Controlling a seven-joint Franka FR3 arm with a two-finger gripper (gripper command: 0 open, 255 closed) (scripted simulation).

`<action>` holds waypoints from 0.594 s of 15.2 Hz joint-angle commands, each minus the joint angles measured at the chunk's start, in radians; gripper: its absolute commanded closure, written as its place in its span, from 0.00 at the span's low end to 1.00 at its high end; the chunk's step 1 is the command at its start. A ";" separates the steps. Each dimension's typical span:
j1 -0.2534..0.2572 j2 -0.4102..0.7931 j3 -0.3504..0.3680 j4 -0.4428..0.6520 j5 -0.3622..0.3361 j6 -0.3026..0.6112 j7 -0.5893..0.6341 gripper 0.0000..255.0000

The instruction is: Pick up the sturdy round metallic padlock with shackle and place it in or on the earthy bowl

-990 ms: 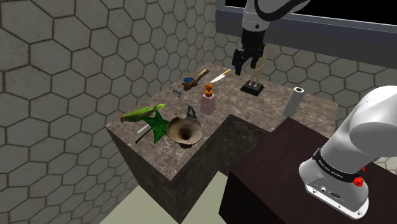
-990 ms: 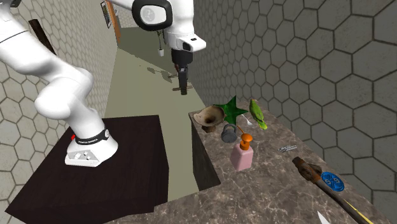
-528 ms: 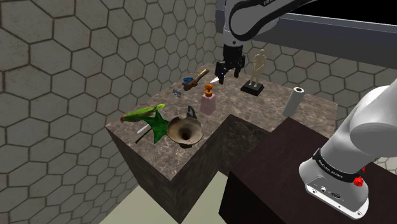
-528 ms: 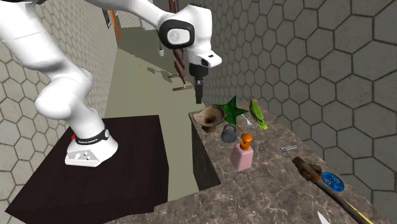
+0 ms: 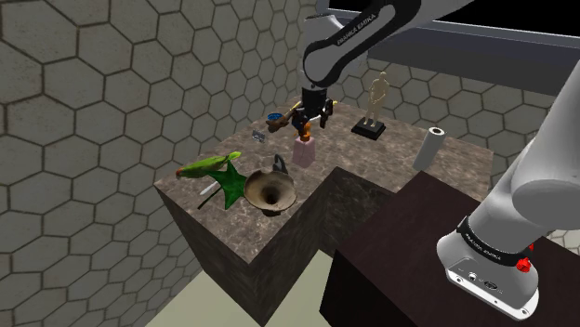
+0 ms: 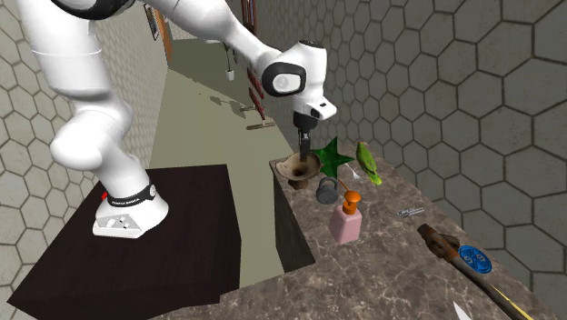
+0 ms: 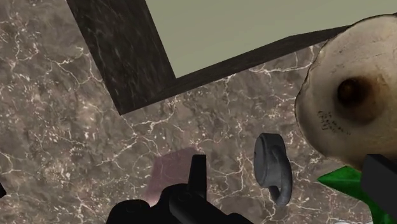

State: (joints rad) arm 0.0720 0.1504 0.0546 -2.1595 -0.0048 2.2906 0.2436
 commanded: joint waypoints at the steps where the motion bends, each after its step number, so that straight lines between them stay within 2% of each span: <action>1: 0.005 0.088 0.001 0.062 -0.003 0.023 0.016 0.00; 9: 0.029 0.407 -0.002 0.342 -0.010 0.052 0.067 0.00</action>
State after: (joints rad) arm 0.0991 0.5139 0.0535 -1.8606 -0.0145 2.3436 0.3064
